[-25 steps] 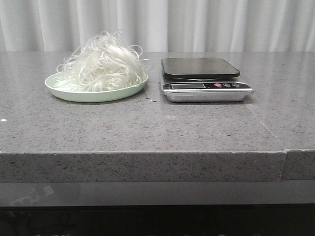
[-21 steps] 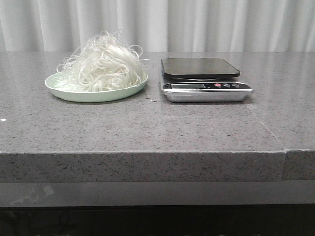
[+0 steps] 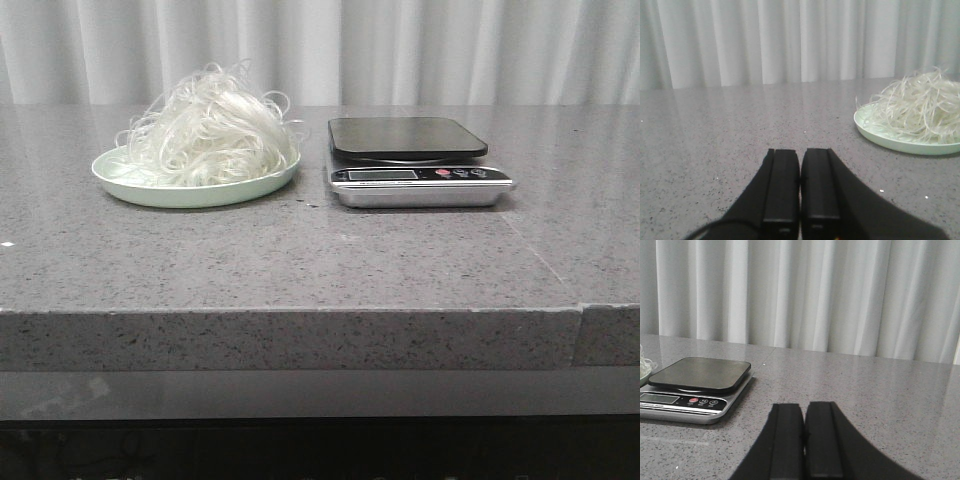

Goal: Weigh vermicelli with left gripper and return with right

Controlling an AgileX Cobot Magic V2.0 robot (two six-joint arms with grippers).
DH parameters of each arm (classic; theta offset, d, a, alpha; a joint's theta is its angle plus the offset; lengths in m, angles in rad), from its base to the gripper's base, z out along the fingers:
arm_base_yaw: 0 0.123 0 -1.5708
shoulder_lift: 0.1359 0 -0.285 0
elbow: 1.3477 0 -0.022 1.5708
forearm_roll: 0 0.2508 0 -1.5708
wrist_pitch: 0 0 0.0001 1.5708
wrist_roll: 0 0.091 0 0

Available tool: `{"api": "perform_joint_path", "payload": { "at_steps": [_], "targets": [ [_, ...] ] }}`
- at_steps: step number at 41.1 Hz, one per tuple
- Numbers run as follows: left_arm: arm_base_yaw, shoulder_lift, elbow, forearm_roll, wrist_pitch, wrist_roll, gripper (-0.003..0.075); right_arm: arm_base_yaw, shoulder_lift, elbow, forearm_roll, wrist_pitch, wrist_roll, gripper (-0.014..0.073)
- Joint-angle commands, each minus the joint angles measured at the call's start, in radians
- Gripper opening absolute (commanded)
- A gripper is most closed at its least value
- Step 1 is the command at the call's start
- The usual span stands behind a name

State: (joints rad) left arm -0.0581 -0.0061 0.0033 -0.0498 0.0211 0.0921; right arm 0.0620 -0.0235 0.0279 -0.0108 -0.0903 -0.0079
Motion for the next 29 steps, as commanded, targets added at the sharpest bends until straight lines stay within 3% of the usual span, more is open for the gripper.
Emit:
{"api": "perform_joint_path", "payload": {
  "at_steps": [1, 11, 18, 29],
  "targets": [
    [0.000, -0.019, -0.021, -0.013, -0.120, -0.002, 0.0145, -0.007, -0.003, -0.055, 0.001, -0.053, -0.010, 0.0160],
    [0.000, -0.005, -0.281, -0.011, -0.072, -0.002, 0.0145, -0.007, 0.025, -0.310, 0.001, 0.172, -0.010, 0.0160],
    [0.000, 0.080, -0.513, -0.011, 0.148, -0.002, 0.0145, -0.007, 0.147, -0.509, 0.001, 0.335, -0.010, 0.0160],
    [0.000, 0.327, -0.779, -0.011, 0.376, -0.002, 0.0145, -0.007, 0.387, -0.744, 0.001, 0.488, -0.010, 0.0160]
  ]
}}
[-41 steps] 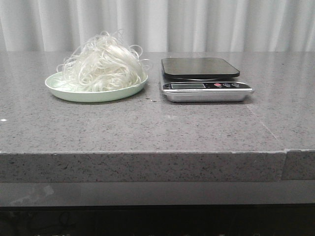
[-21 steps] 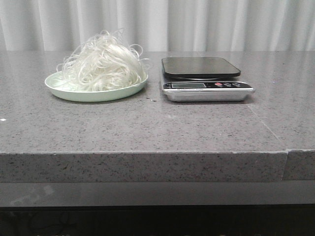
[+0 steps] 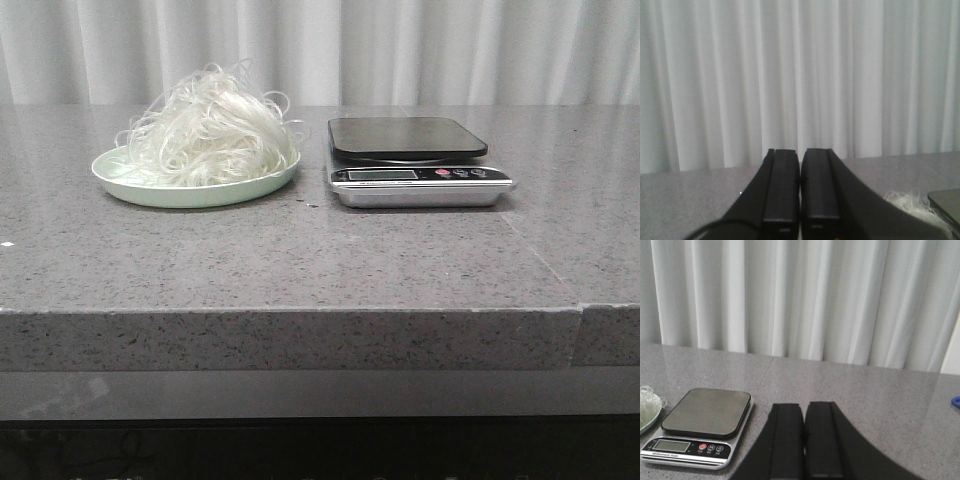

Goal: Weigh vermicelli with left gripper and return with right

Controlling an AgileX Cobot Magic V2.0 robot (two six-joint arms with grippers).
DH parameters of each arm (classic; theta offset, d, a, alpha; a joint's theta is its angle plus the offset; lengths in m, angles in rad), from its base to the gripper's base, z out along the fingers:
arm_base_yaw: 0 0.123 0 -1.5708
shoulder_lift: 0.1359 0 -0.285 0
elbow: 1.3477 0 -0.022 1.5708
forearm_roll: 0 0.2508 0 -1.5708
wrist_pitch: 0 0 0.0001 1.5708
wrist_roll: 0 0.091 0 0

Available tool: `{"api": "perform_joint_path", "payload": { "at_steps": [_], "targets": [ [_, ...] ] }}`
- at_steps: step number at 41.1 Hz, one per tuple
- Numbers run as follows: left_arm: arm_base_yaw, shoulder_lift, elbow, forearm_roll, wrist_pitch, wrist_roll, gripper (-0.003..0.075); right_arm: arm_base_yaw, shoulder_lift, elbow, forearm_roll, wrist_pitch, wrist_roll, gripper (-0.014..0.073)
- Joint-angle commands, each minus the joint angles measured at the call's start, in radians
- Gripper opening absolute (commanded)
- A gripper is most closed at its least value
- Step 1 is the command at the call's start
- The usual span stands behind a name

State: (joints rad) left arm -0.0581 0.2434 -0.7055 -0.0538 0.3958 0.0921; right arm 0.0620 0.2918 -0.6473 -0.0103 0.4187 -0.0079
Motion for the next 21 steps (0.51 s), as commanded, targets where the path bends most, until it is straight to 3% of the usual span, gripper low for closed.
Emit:
{"api": "perform_joint_path", "payload": {
  "at_steps": [1, 21],
  "targets": [
    [0.000, 0.095, -0.078, -0.007, 0.008, -0.002, 0.0145, -0.007, 0.093, -0.077, 0.001, -0.017, -0.010, 0.0160],
    [0.000, 0.335, -0.083, -0.007, 0.149, -0.002, 0.0145, -0.007, 0.366, -0.084, 0.001, 0.104, -0.010, 0.0160]
  ]
}}
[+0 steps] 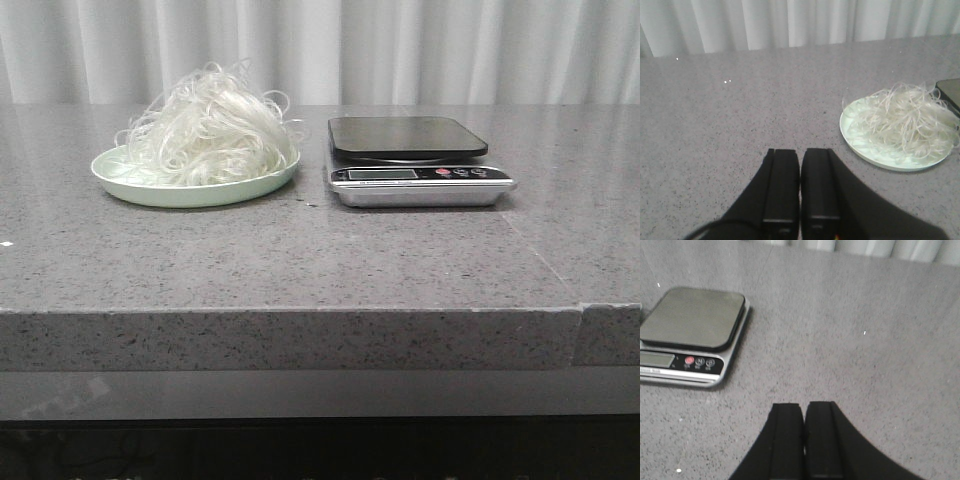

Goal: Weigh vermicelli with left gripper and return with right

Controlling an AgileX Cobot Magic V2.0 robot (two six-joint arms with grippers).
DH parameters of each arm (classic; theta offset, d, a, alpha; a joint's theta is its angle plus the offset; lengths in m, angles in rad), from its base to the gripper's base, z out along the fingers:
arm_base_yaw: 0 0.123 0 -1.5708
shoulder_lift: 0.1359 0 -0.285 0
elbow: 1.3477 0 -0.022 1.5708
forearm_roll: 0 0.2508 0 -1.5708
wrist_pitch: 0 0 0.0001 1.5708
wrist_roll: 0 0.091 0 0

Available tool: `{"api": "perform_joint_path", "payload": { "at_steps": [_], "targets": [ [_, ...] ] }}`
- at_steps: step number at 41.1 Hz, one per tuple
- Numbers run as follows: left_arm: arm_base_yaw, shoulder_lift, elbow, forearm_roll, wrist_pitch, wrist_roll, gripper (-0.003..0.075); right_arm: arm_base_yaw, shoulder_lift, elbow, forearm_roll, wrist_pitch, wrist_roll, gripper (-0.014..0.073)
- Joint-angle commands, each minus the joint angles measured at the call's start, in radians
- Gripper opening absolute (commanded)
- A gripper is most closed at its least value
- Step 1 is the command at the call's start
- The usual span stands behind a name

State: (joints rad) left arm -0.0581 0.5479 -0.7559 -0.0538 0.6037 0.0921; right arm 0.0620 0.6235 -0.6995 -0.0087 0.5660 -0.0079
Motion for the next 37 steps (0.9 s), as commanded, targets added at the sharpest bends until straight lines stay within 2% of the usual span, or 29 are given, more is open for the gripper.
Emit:
{"api": "perform_joint_path", "payload": {
  "at_steps": [1, 8, 10, 12, 15, 18, 19, 22, 30, 37],
  "targets": [
    [0.000, 0.037, -0.033, -0.007, -0.063, -0.002, 0.0145, -0.007, 0.044, -0.032, -0.001, -0.041, -0.010, 0.0160],
    [0.000, 0.072, -0.033, -0.007, -0.038, -0.002, 0.0147, -0.007, 0.075, -0.032, -0.001, -0.037, -0.010, 0.0177],
    [0.000, 0.080, -0.033, -0.007, -0.033, -0.002, 0.0158, -0.007, 0.077, -0.032, -0.001, -0.037, -0.010, 0.0232],
    [0.000, 0.085, -0.033, -0.007, -0.033, -0.002, 0.0193, -0.007, 0.077, -0.032, -0.001, -0.038, -0.010, 0.0322],
    [0.000, 0.089, -0.033, -0.007, -0.035, -0.002, 0.0312, -0.007, 0.077, -0.032, -0.001, -0.038, -0.010, 0.0475],
    [0.000, 0.091, -0.033, -0.007, -0.040, -0.002, 0.0497, -0.007, 0.077, -0.032, -0.001, -0.037, -0.010, 0.0594],
    [0.000, 0.091, -0.033, -0.007, -0.044, -0.002, 0.0555, -0.007, 0.077, -0.032, -0.001, -0.036, -0.010, 0.0612],
    [0.000, 0.091, -0.033, -0.007, -0.059, -0.002, 0.0636, -0.007, 0.077, -0.032, -0.001, -0.036, -0.010, 0.0630],
    [-0.019, 0.142, -0.034, -0.022, -0.130, -0.002, 0.0629, -0.007, 0.077, -0.032, -0.001, -0.036, -0.010, 0.0629],
    [-0.139, 0.252, -0.034, -0.030, -0.210, 0.000, 0.0629, -0.007, 0.077, -0.032, -0.001, -0.036, -0.010, 0.0629]
  ]
}}
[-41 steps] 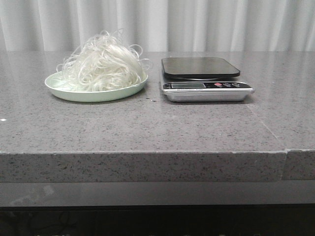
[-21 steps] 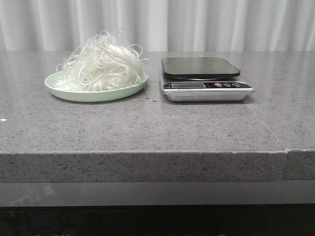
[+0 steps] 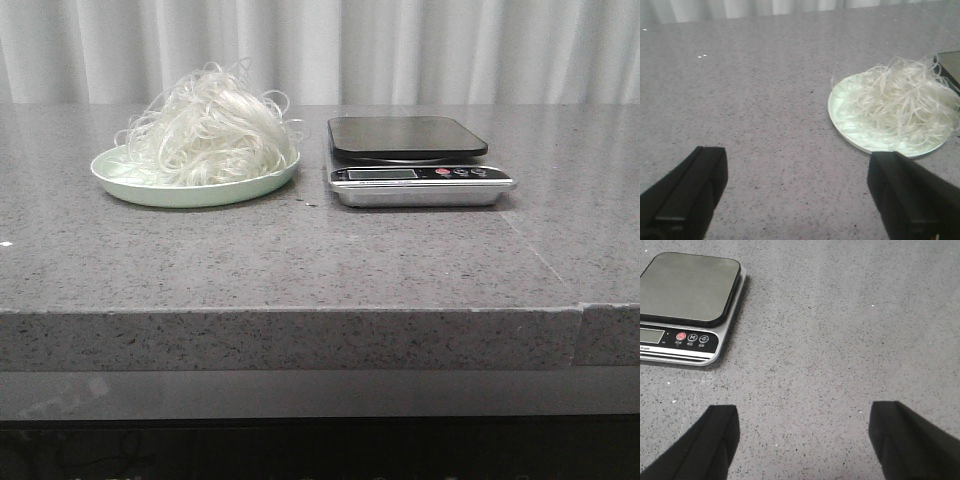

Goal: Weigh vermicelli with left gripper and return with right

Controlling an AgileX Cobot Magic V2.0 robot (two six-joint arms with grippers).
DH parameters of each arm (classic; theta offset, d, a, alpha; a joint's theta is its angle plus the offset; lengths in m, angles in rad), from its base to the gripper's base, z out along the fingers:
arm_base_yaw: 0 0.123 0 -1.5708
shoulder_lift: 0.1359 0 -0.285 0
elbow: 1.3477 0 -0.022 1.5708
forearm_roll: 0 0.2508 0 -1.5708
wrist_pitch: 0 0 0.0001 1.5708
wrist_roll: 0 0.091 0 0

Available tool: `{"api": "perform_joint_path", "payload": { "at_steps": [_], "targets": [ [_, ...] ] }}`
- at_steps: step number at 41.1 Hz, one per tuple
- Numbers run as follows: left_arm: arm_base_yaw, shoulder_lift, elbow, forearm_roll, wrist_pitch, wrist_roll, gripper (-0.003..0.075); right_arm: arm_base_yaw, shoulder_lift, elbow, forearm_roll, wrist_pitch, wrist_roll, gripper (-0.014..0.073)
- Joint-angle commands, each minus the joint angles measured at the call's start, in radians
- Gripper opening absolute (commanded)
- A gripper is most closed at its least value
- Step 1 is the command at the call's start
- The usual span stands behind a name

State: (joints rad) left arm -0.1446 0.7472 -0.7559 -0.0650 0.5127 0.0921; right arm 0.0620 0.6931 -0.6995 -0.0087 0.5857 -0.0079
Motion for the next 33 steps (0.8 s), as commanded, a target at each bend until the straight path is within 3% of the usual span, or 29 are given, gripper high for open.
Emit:
{"api": "perform_joint_path", "payload": {
  "at_steps": [1, 8, 15, 33],
  "targets": [
    [-0.071, 0.062, -0.034, -0.019, -0.132, 0.000, 0.0629, -0.007, 0.007, -0.032, -0.001, -0.056, -0.010, 0.0629],
    [-0.215, 0.206, -0.060, -0.019, -0.267, 0.000, 0.0629, -0.007, 0.007, -0.032, -0.001, -0.056, -0.010, 0.0629],
    [-0.304, 0.373, -0.168, -0.019, -0.287, 0.000, 0.0630, -0.007, 0.007, -0.032, -0.001, -0.056, -0.010, 0.0629],
    [-0.342, 0.761, -0.475, 0.028, -0.260, 0.000, 0.0629, -0.007, 0.007, -0.032, -0.001, -0.056, -0.010, 0.0629]
  ]
}}
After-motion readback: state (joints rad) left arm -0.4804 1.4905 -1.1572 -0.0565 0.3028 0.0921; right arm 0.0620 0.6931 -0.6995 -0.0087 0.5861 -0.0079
